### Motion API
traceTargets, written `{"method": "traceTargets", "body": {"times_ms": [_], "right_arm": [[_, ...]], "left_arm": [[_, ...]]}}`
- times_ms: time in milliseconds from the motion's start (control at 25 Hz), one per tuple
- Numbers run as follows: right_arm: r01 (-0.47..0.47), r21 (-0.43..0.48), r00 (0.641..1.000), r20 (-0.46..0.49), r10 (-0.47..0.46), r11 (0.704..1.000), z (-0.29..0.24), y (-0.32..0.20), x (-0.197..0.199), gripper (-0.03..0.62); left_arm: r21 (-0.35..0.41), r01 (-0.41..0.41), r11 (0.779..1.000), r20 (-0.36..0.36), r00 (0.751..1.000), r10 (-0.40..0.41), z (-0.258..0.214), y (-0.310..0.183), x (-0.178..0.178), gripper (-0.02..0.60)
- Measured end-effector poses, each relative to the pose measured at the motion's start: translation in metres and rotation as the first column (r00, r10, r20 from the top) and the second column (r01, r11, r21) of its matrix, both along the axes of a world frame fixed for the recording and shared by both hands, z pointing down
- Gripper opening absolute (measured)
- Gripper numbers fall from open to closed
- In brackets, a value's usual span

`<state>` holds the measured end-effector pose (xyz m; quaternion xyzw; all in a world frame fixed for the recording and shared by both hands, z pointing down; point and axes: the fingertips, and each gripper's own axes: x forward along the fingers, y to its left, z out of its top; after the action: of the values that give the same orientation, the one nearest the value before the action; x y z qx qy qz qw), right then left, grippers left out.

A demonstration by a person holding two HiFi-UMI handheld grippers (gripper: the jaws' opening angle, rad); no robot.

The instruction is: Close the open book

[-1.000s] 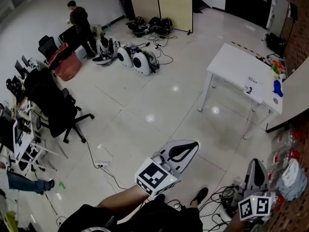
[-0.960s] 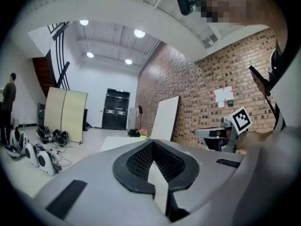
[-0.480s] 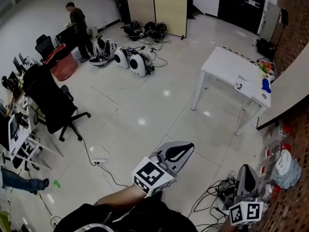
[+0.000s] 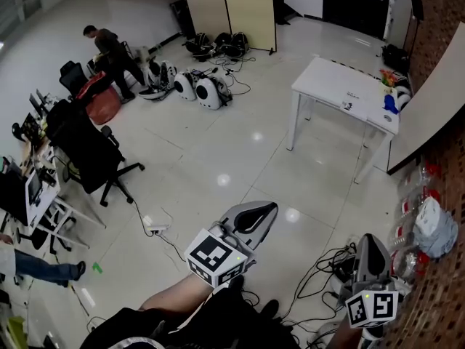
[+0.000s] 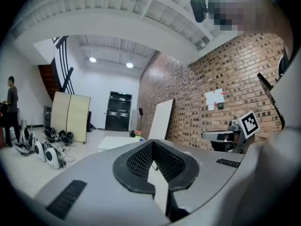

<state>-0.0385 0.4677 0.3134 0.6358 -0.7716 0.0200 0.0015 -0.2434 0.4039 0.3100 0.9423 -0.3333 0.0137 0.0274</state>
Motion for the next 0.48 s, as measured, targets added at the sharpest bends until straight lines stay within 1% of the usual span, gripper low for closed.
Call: {"method": "traceTargets", "body": {"times_ms": [200, 320, 480], "right_arm": [[-0.002, 0.032, 1.0, -0.014, 0.003, 0.999, -0.017, 0.009, -0.03, 0.002], [-0.031, 0.043, 1.0, -0.003, 0.031, 0.999, -0.018, 0.015, -0.043, 0.002], [-0.065, 0.032, 0.998, -0.002, 0.065, 0.997, -0.015, 0.024, -0.068, 0.0]], "left_arm": [[0.021, -0.006, 1.0, 0.008, 1.0, 0.005, -0.007, 0.022, -0.037, 0.002], [0.03, -0.024, 0.999, 0.016, 1.0, 0.023, -0.003, 0.027, -0.055, 0.002], [0.04, -0.034, 0.999, 0.031, 0.999, 0.032, 0.0, 0.03, -0.083, 0.002]]}}
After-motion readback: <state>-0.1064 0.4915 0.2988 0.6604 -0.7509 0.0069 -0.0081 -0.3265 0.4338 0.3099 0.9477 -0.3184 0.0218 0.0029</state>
